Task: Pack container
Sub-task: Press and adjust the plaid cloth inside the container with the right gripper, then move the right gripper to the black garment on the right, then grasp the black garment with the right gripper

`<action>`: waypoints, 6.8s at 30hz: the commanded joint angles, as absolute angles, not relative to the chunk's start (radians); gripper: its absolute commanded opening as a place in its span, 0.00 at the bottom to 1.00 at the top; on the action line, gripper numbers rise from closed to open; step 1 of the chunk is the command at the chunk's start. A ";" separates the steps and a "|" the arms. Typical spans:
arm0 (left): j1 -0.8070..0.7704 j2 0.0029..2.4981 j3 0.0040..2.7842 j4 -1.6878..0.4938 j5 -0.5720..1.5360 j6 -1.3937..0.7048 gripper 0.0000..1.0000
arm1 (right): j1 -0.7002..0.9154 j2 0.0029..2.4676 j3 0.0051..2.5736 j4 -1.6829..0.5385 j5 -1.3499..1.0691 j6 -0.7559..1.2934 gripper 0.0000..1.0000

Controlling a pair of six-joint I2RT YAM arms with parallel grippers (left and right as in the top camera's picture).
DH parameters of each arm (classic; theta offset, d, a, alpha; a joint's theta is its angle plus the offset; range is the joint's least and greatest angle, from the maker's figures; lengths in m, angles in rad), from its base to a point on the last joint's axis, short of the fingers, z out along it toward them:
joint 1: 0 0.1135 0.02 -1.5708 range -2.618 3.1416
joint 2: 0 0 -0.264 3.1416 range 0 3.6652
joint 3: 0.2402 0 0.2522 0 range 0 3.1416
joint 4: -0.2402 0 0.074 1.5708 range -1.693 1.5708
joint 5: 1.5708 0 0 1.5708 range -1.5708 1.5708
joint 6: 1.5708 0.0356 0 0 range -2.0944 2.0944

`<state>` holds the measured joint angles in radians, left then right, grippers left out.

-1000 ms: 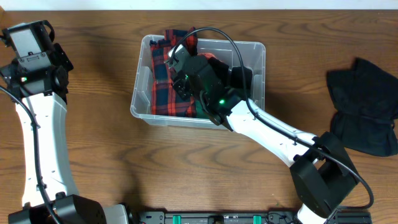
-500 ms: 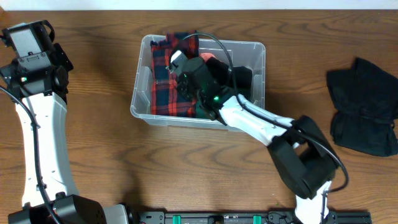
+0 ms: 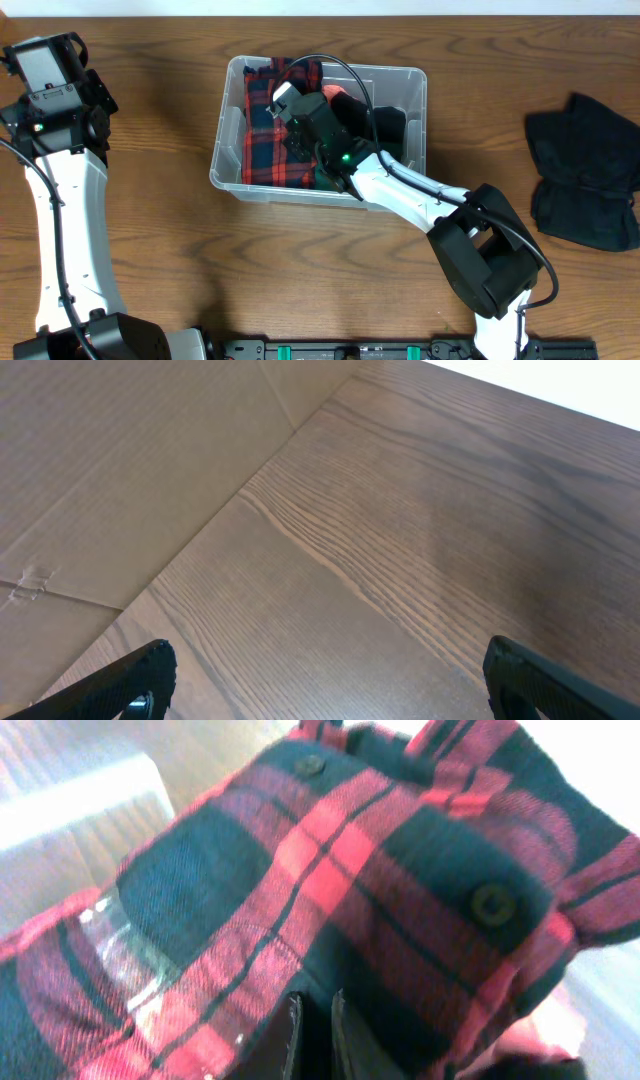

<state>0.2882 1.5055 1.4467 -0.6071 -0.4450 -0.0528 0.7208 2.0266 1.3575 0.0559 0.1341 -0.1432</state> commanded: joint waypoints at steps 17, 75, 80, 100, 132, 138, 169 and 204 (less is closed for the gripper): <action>0.292 1.509 1.442 -0.610 -0.454 -0.065 0.98 | 0.614 1.962 1.398 0.170 0.140 -0.150 0.01; 0.292 1.509 1.442 -0.609 -0.454 -0.065 0.98 | 0.166 1.617 1.422 -0.807 0.128 0.224 0.01; 0.292 1.509 1.442 -0.610 -0.454 -0.065 0.98 | -0.078 1.614 1.419 -0.923 0.131 0.245 0.01; 0.292 1.509 1.442 -0.609 -0.454 -0.065 0.98 | -0.731 1.626 1.371 -0.845 0.213 0.478 0.01; 0.292 1.509 1.442 -0.610 -0.454 -0.065 0.98 | -0.810 2.070 1.254 -0.571 -0.398 0.373 0.36; 0.292 1.509 1.442 -0.610 -0.454 -0.065 0.98 | -0.786 2.069 1.254 -0.622 -0.400 0.357 0.36; 0.292 1.509 1.442 -0.610 -0.454 -0.065 0.98 | -0.754 1.802 1.246 -0.559 -0.390 0.318 0.81; 0.292 1.509 1.442 -0.610 -0.454 -0.065 0.98 | -0.690 2.138 1.247 -0.421 -0.542 0.315 0.41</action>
<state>0.2882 1.5055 1.4467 -0.6086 -0.4450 -0.0528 -0.7181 2.0754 1.2865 -0.3908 -0.5541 0.3153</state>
